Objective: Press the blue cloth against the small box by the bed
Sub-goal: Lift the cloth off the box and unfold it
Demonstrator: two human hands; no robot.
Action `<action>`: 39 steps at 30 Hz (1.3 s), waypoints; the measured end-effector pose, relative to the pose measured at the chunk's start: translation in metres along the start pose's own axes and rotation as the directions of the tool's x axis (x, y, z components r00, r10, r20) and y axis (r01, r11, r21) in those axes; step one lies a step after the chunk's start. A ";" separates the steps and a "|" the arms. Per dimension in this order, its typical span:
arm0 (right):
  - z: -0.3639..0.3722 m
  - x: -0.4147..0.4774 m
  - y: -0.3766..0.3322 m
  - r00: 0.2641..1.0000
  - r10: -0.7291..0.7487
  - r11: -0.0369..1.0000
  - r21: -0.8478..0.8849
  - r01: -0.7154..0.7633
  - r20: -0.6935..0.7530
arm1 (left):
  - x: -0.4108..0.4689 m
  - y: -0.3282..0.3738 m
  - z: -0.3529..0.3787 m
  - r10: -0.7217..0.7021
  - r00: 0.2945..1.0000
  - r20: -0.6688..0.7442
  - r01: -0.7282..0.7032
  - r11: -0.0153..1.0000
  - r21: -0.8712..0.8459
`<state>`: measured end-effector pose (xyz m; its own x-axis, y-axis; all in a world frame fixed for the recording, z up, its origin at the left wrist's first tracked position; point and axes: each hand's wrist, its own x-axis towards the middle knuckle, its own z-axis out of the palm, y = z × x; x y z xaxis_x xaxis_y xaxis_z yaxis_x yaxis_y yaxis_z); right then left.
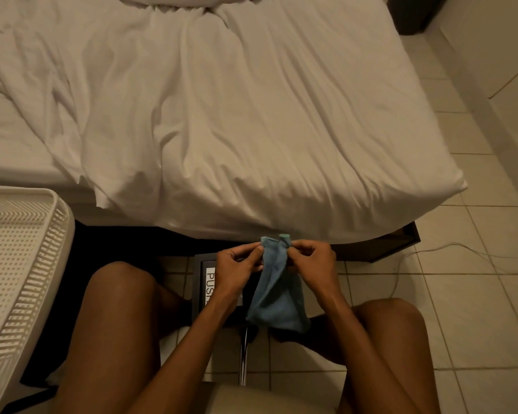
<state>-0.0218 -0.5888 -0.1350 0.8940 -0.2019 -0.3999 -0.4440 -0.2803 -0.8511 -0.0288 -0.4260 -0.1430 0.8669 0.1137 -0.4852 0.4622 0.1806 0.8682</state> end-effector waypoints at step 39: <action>-0.062 -0.114 -0.107 0.933 0.125 0.922 0.307 -0.235 0.339 | -0.102 0.076 0.002 0.431 0.857 0.281 -0.483 0.863 0.149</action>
<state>-0.0796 -0.5939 0.0225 0.7984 0.0944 -0.5947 -0.6015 0.0771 -0.7952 -0.0820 -0.4260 -0.0273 0.9950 -0.0993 -0.0123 0.0079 -0.0447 0.9990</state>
